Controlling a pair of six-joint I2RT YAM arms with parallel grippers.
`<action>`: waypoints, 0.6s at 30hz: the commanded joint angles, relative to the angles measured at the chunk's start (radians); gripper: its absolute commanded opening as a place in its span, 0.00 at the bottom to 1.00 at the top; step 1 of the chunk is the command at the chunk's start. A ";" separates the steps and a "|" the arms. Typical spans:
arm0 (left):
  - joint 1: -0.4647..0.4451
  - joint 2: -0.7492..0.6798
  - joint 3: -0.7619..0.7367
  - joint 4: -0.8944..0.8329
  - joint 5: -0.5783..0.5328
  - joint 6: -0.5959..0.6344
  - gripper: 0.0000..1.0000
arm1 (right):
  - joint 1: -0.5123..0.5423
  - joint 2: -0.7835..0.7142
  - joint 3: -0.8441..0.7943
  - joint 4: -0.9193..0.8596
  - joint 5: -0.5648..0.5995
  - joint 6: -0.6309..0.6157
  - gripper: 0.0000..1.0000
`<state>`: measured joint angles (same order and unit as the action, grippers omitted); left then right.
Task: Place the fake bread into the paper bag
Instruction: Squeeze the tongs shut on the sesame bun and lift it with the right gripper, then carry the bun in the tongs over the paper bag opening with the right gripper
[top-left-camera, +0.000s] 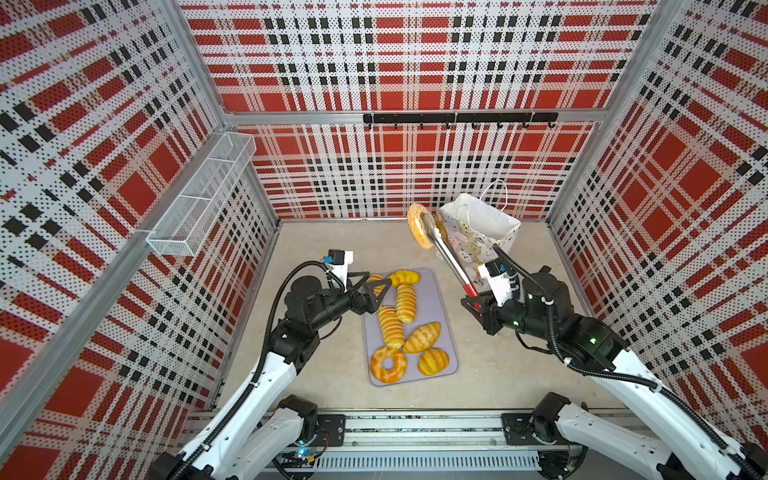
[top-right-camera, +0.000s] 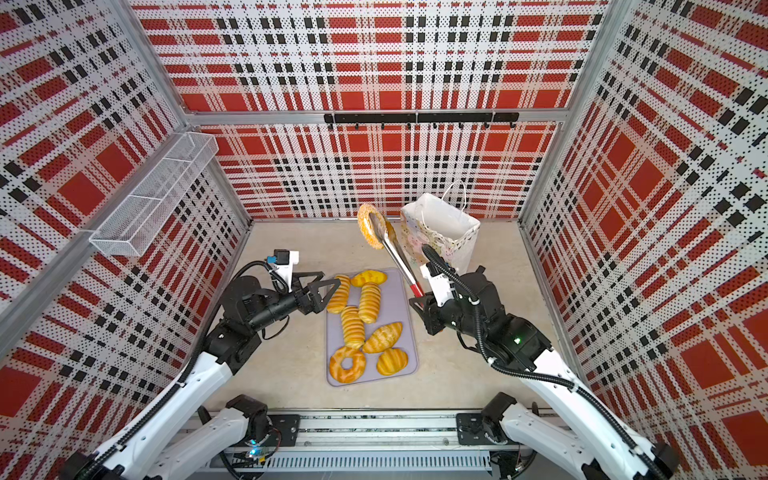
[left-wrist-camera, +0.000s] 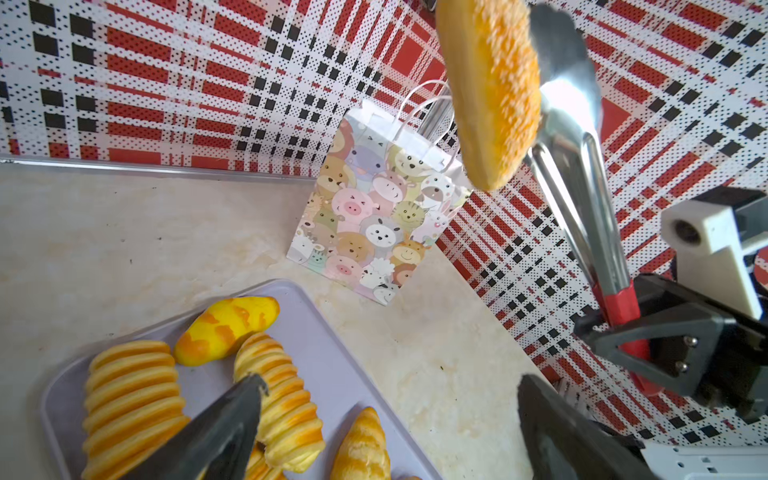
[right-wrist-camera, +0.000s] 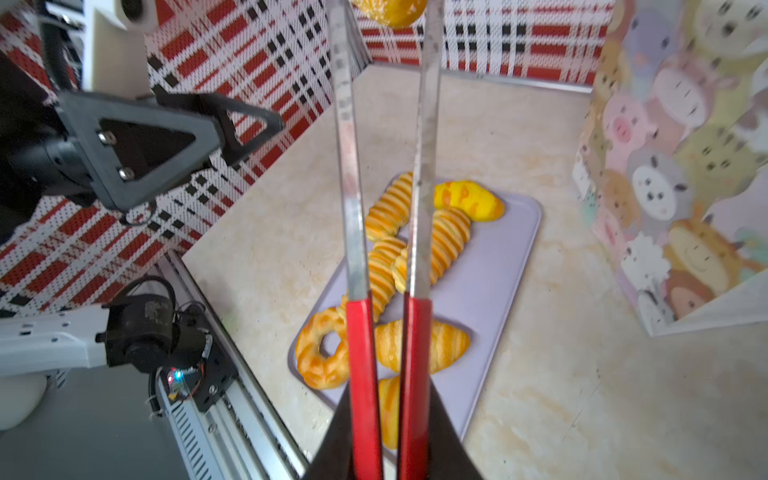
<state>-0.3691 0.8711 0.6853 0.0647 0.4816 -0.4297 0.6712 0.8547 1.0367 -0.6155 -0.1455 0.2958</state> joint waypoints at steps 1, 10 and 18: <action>-0.019 0.017 0.063 0.051 0.007 0.020 0.98 | 0.001 -0.001 0.078 -0.013 0.148 -0.053 0.16; -0.131 0.146 0.093 0.243 -0.020 -0.021 0.98 | -0.032 0.093 0.195 -0.084 0.506 -0.039 0.15; -0.120 0.221 0.126 0.273 -0.060 -0.013 0.98 | -0.218 0.137 0.179 -0.029 0.436 -0.029 0.13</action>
<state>-0.5121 1.0882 0.7929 0.2771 0.4473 -0.4419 0.4816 0.9741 1.2011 -0.6964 0.2710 0.2649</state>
